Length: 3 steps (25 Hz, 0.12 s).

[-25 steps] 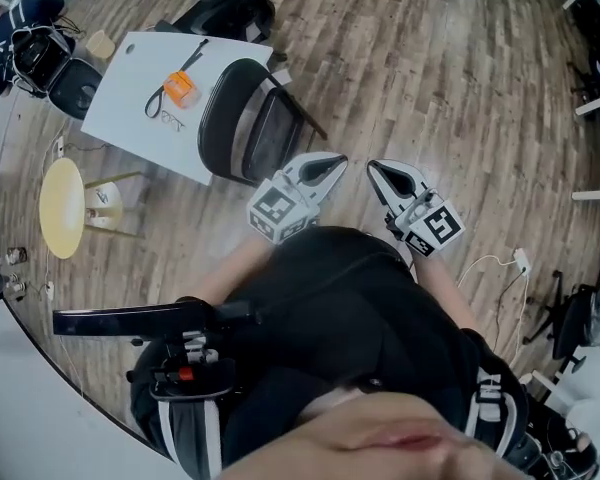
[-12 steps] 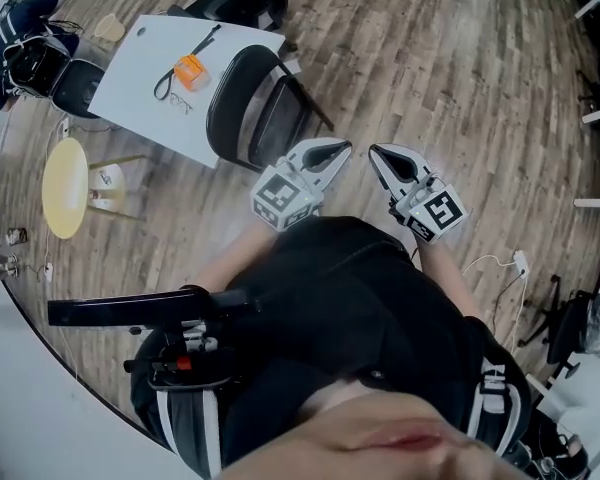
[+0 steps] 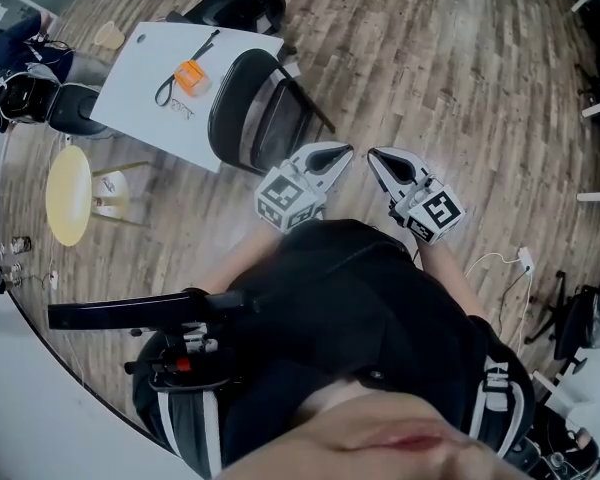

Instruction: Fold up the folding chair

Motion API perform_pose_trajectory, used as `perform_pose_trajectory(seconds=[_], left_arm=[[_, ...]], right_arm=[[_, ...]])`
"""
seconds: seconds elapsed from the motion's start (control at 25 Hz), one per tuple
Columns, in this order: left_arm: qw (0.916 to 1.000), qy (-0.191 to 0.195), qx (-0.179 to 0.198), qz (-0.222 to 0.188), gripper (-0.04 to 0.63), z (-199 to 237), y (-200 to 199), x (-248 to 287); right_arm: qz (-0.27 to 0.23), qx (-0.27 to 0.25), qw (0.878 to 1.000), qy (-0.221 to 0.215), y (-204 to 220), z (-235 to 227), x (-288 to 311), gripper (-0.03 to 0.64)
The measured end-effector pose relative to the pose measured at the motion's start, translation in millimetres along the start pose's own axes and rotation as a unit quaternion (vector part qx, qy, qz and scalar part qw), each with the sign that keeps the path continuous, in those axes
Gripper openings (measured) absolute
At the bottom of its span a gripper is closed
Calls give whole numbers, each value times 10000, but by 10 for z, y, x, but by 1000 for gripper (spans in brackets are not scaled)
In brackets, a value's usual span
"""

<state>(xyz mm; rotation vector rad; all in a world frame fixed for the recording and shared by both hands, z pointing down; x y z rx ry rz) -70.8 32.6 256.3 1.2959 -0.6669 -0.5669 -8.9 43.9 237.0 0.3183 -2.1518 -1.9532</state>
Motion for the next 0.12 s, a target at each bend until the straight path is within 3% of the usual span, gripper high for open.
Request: perform_pose_trajectory(seconds=[0.12], left_arm=[[10000, 5, -32, 53, 5, -10, 70, -4]], right_arm=[[-10, 44, 10000, 12, 58, 24, -14, 8]])
Point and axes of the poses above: the fingertips, and each gripper's own axes: x forward along the fingers, z to its left, y out of its underside, the point moved 2 cm from there along -x, backward along the fingers, and after that the axes turned 15 degrees about -y, right-handed, at the moved point
